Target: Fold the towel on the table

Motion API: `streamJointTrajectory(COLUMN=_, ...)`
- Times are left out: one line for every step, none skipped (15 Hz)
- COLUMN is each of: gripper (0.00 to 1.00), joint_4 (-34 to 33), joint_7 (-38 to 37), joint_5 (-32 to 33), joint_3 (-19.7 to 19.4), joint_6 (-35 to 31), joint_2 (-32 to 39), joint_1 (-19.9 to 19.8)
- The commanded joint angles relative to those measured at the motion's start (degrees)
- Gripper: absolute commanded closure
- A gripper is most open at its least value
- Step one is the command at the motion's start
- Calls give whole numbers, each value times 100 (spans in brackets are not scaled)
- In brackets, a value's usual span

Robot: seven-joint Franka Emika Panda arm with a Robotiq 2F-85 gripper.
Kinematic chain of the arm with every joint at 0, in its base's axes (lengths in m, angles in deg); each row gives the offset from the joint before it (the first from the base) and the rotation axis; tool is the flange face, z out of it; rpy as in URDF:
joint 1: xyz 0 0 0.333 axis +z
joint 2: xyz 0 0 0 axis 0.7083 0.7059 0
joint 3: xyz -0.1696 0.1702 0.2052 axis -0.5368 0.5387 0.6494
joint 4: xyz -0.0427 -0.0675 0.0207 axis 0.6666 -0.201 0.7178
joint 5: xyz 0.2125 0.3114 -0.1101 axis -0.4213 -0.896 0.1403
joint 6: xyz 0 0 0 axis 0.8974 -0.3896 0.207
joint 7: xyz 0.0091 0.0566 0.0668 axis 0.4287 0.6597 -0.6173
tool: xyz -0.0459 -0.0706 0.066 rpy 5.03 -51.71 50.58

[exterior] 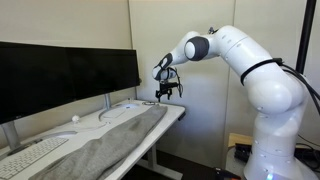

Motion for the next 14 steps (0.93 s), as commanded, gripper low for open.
streamJointTrajectory(gripper=0, joint_4=162, joint_7=286, joint_5=-156, joint_3=193, joint_6=-314, joint_2=-13, joint_1=-136)
streamJointTrajectory(gripper=0, joint_4=168, joint_7=294, joint_5=-136, joint_3=206, joint_6=-363, joint_2=8, joint_1=-138)
streamJointTrajectory(gripper=0, joint_4=163, joint_7=305, joint_5=-122, joint_3=216, joint_6=-393, joint_2=33, joint_1=-144)
streamJointTrajectory(gripper=0, joint_4=142, joint_7=309, joint_5=-106, joint_3=214, joint_6=-414, joint_2=67, joint_1=-149)
streamJointTrajectory(gripper=0, joint_4=80, joint_7=341, joint_5=-125, joint_3=194, joint_6=-407, joint_2=122, joint_1=-149)
streamJointTrajectory(gripper=0, joint_4=46, joint_7=351, joint_5=-116, joint_3=181, joint_6=-408, joint_2=172, joint_1=-167)
streamJointTrajectory(gripper=0, joint_4=35, joint_7=366, joint_5=-108, joint_3=174, joint_6=-425, joint_2=207, joint_1=-181)
streamJointTrajectory(gripper=0, joint_4=15, joint_7=374, joint_5=-99, joint_3=164, joint_6=-404, joint_2=251, joint_1=-202)
streamJointTrajectory(gripper=0, joint_4=12, joint_7=380, joint_5=-97, joint_3=161, joint_6=-419, joint_2=279, joint_1=-220)
streamJointTrajectory(gripper=0, joint_4=12, joint_7=393, joint_5=-91, joint_3=161, joint_6=-403, joint_2=315, joint_1=-238)
streamJointTrajectory(gripper=0, joint_4=17, joint_7=400, joint_5=-84, joint_3=160, joint_6=-404, joint_2=346, joint_1=-249)
streamJointTrajectory(gripper=0, joint_4=18, joint_7=405, joint_5=-79, joint_3=161, joint_6=-384, joint_2=378, joint_1=-256)
streamJointTrajectory(gripper=0, joint_4=31, joint_7=417, joint_5=-75, joint_3=165, joint_6=-388, joint_2=407, joint_1=-259)
streamJointTrajectory(gripper=0, joint_4=43, joint_7=427, joint_5=-68, joint_3=169, joint_6=-388, joint_2=430, joint_1=-254)
